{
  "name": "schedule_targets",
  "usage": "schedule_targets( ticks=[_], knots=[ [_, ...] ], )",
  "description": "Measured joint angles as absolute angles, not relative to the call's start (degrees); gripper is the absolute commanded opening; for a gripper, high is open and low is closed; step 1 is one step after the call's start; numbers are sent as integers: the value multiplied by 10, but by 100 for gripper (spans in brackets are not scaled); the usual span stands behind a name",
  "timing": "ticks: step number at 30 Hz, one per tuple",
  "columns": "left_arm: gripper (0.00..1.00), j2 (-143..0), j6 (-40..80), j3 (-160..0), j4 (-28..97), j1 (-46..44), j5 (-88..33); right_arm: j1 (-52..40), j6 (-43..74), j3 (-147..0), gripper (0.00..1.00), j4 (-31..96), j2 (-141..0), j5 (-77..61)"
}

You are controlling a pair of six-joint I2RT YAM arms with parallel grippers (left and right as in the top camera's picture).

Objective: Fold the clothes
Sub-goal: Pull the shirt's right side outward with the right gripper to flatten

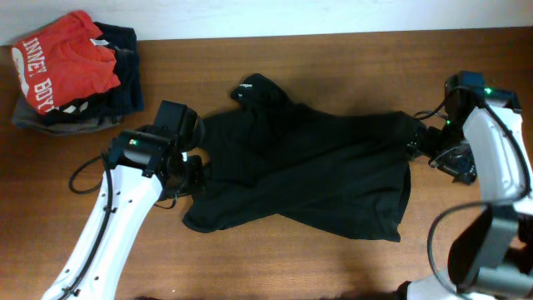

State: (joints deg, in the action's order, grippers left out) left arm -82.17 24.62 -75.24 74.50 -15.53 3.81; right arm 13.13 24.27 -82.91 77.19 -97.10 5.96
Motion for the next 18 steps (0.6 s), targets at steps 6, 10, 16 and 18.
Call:
schedule_targets(
  ticks=[6, 10, 16, 18],
  knots=[
    [85, -822, 249, -752, 742, -155, 39, 115, 272, -747, 99, 758, -860, 36],
    [85, -827, 249, -752, 740, -155, 36, 106, 259, -670, 99, 725, -813, -7],
    [85, -875, 250, -752, 750, -155, 3, 105, 250, -589, 99, 672, -827, -44],
    [85, -888, 260, -748, 751, -155, -4, 105, 249, -578, 98, 669, -833, -51]
  ],
)
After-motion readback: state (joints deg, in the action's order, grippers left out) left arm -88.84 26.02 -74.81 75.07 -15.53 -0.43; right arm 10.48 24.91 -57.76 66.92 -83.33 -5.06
